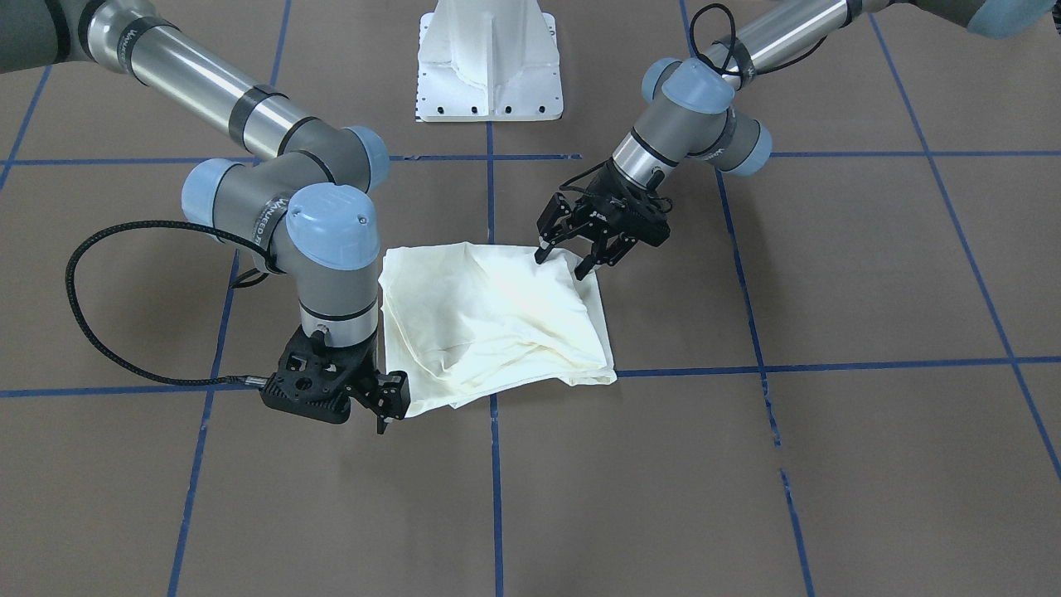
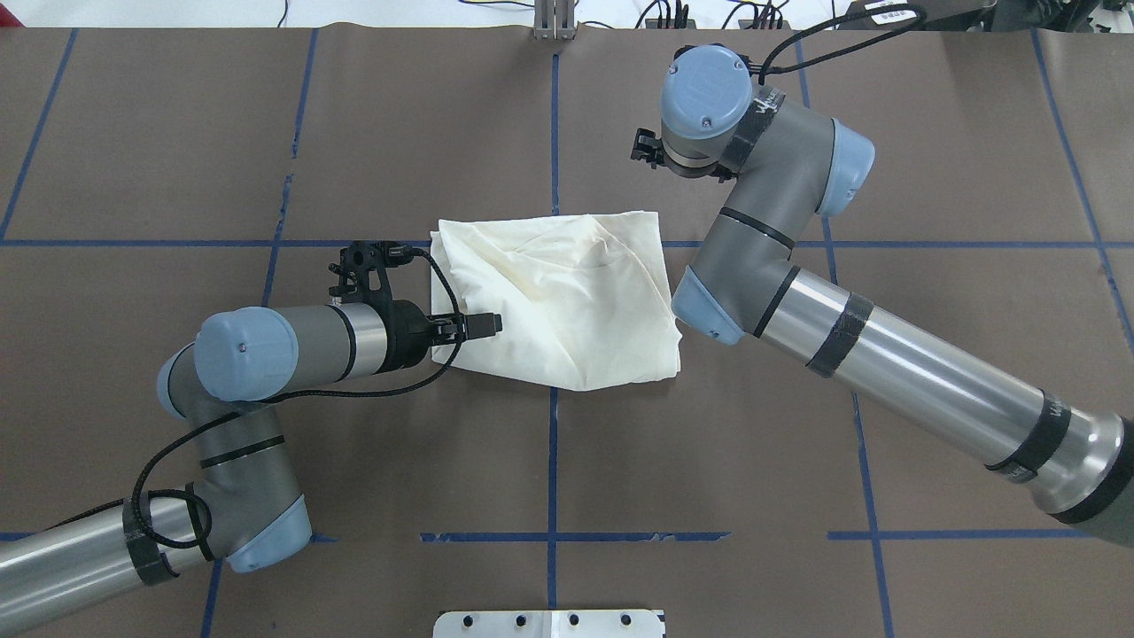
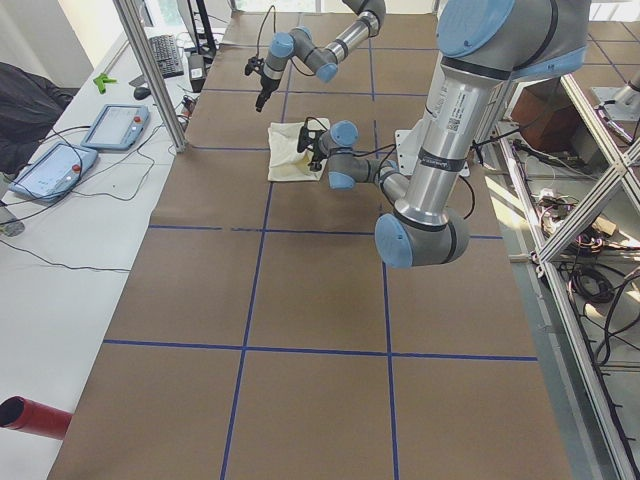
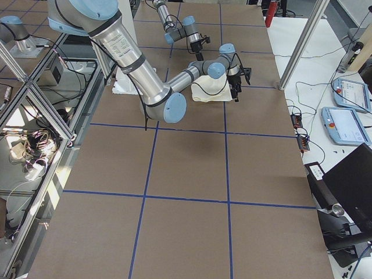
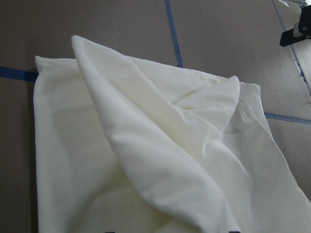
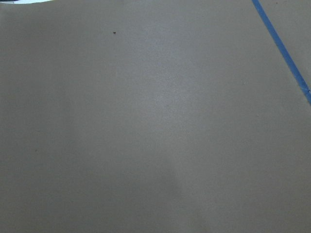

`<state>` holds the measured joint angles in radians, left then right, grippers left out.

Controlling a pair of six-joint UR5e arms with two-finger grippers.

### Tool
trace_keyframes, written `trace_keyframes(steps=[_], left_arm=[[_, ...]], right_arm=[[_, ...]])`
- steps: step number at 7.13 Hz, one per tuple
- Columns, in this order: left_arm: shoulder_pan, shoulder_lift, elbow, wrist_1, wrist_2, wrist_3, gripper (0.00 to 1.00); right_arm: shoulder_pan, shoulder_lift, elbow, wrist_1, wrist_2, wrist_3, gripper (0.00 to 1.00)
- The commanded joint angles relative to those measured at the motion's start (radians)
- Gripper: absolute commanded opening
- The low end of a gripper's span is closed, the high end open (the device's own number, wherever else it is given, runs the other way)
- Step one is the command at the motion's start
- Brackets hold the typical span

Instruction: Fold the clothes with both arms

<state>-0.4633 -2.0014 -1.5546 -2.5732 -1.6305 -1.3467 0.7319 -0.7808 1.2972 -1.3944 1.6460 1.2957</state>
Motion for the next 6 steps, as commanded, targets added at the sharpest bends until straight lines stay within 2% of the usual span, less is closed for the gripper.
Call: trace_keyframes(steps=[1, 3, 5, 6], left_arm=[[0.002, 0.006, -0.001, -0.001, 0.000, 0.001, 0.73], [0.006, 0.053, -0.001, -0.057, 0.000, 0.001, 0.66], [0.050, 0.053, -0.001, -0.074, 0.001, -0.006, 0.48], [0.066, 0.046, -0.005, -0.074, 0.001, -0.009, 0.48]], right_arm=[[0.000, -0.002, -0.001, 0.000, 0.000, 0.001, 1.00], [0.000, -0.002, -0.001, 0.000, -0.002, 0.001, 1.00], [0.000, -0.003, -0.001, 0.000, -0.002, -0.001, 1.00], [0.000, -0.003, -0.001, 0.000, -0.002, -0.003, 1.00]])
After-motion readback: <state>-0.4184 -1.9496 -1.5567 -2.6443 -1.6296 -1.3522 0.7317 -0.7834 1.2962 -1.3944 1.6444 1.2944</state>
